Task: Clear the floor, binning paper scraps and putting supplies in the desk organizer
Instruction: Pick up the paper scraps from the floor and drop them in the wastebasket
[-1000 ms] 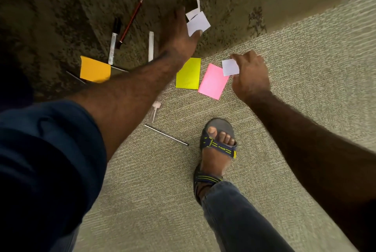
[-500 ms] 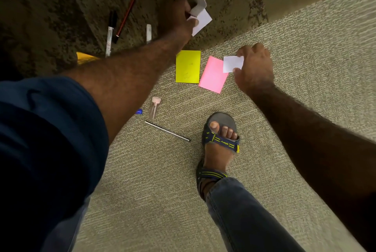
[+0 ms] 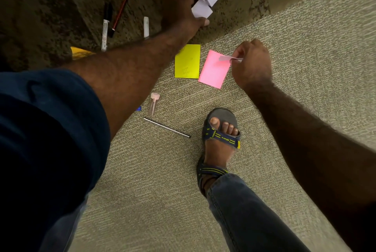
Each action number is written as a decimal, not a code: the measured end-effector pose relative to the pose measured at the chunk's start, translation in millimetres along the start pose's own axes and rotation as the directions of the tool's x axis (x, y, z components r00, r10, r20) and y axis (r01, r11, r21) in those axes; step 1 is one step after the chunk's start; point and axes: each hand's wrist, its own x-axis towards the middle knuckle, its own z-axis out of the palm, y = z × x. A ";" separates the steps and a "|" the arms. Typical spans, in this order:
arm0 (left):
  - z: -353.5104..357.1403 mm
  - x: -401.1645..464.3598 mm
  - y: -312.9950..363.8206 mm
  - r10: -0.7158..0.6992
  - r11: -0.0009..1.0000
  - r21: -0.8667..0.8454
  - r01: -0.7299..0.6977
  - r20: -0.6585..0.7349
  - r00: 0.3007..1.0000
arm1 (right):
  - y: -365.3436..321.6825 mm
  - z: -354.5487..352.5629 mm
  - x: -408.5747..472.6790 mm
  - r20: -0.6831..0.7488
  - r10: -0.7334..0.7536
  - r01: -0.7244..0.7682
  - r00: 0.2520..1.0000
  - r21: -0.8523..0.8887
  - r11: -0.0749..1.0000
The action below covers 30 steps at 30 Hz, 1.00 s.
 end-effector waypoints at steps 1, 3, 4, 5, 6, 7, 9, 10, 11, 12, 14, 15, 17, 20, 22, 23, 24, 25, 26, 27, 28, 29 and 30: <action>0.4 1.4 1.7 -0.016 1.000 0.011 0.016 0.002 1.000 | -0.2 -0.1 -0.5 -0.006 0.005 -0.005 1.000 0.019 1.000; 0.5 3.7 4.2 -0.036 0.999 0.017 0.036 0.002 0.999 | 0.5 -0.7 -1.5 -0.014 0.020 -0.020 1.000 0.053 0.998; 0.6 4.0 5.2 -0.039 0.999 0.015 0.039 -0.003 0.999 | 0.9 -0.8 -1.9 -0.015 0.028 -0.027 1.000 0.060 0.998; 1.0 4.2 6.2 -0.034 0.999 0.008 0.034 -0.014 0.999 | 1.3 -0.8 -2.5 -0.017 0.031 -0.030 0.999 0.059 0.998; 1.9 4.2 6.8 -0.022 1.000 -0.008 0.022 -0.028 0.999 | 1.8 -0.6 -3.1 -0.018 0.031 -0.030 0.999 0.058 0.998; 3.1 4.3 7.6 -0.007 1.000 -0.030 0.006 -0.041 0.999 | 2.3 -0.5 -3.3 -0.022 0.028 -0.026 0.999 0.059 0.998; 5.0 4.9 9.1 0.021 0.996 -0.085 -0.024 -0.043 0.999 | 2.8 -0.6 -3.5 -0.035 0.022 -0.019 0.999 0.070 0.997; 5.7 5.5 9.4 0.042 0.993 -0.112 -0.046 -0.037 0.998 | 2.8 -0.9 -3.5 -0.043 0.018 -0.015 0.999 0.074 0.997; 6.1 6.6 9.6 0.067 0.989 -0.131 -0.070 -0.033 0.997 | 2.7 -1.0 -3.4 -0.053 0.014 -0.010 0.999 0.076 0.997; 6.2 7.8 9.8 0.090 0.986 -0.135 -0.094 -0.036 0.995 | 2.5 -1.2 -3.0 -0.061 0.009 -0.005 0.998 0.076 0.997; 6.2 9.8 11.5 0.122 0.984 -0.126 -0.126 -0.045 0.992 | 1.4 -1.6 -2.0 -0.070 0.008 -0.003 0.998 0.075 0.997; 6.4 10.8 12.4 0.134 0.983 -0.119 -0.138 -0.045 0.990 | 0.6 -1.9 -1.6 -0.070 0.010 -0.004 0.998 0.075 0.997; 8.3 13.0 12.3 0.153 0.984 -0.087 -0.156 -0.046 0.987 | -1.0 -3.3 -1.3 -0.063 0.009 -0.004 0.998 0.067 0.998; 8.2 13.8 10.1 0.131 0.989 -0.070 -0.134 -0.044 0.990 | -5.3 -7.0 -2.2 -0.049 0.008 -0.005 0.999 0.065 0.998; 5.3 10.6 8.5 0.131 0.990 -0.054 -0.133 -0.042 0.991 | -9.7 -10.6 -3.9 -0.047 0.001 0.002 0.999 0.078 0.997; 3.0 8.6 7.1 0.145 0.988 -0.048 -0.147 -0.038 0.989 | -12.0 -12.6 -5.0 -0.048 -0.008 0.012 0.999 0.076 0.997; 0.3 6.1 5.3 0.163 0.985 -0.052 -0.165 -0.032 0.986 | -14.3 -14.8 -6.4 -0.049 -0.016 0.020 0.999 0.072 0.997; -2.9 3.8 2.8 0.183 0.981 -0.058 -0.185 -0.026 0.983 | -17.1 -17.0 -7.9 -0.048 -0.024 0.027 0.999 0.067 0.997; -6.3 0.7 -0.4 0.206 0.977 -0.059 -0.207 -0.025 0.978 | -20.7 -19.1 -9.9 -0.048 -0.031 0.034 0.998 0.063 0.997; -10.4 -2.8 -3.6 0.228 0.972 -0.055 -0.230 -0.030 0.973 | -25.3 -21.2 -12.2 -0.050 -0.037 0.040 0.998 0.061 0.997; -14.9 -7.3 -6.9 0.245 0.968 -0.048 -0.247 -0.041 0.969 | -30.5 -23.5 -14.1 -0.055 -0.041 0.045 0.998 0.064 0.997; -19.8 -12.7 -10.3 0.255 0.965 -0.044 -0.258 -0.054 0.965 | -36.1 -25.2 -16.1 -0.063 -0.043 0.047 0.997 0.067 0.997; -24.6 -18.8 -13.8 0.266 0.962 -0.047 -0.270 -0.065 0.962 | -42.1 -26.9 -17.7 -0.072 -0.047 0.052 0.996 0.069 0.996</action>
